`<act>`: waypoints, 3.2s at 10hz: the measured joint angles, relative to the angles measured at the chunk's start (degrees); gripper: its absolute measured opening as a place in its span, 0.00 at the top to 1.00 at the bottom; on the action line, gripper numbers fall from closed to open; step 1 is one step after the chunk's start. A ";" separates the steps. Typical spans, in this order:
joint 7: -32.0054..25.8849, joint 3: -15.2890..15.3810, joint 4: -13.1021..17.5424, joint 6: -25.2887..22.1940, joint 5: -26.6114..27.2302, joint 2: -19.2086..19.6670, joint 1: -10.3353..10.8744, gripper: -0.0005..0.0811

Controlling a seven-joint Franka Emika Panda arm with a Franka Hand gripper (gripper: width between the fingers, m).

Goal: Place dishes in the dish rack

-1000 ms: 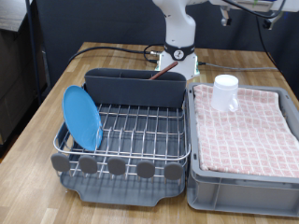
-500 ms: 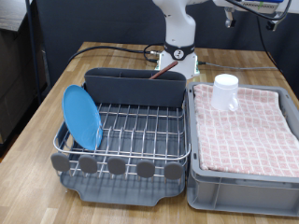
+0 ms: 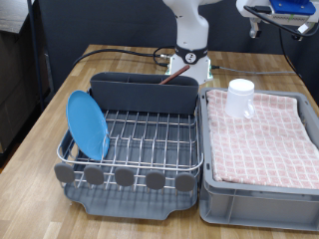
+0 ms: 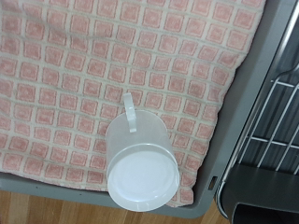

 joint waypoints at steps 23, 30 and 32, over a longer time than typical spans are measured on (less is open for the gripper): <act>-9.46 1.41 -7.17 8.00 5.66 15.13 -0.58 0.01; -9.53 1.10 -10.72 12.14 6.44 15.81 -0.68 0.01; -9.53 0.82 -11.63 13.22 6.58 15.84 -0.71 0.01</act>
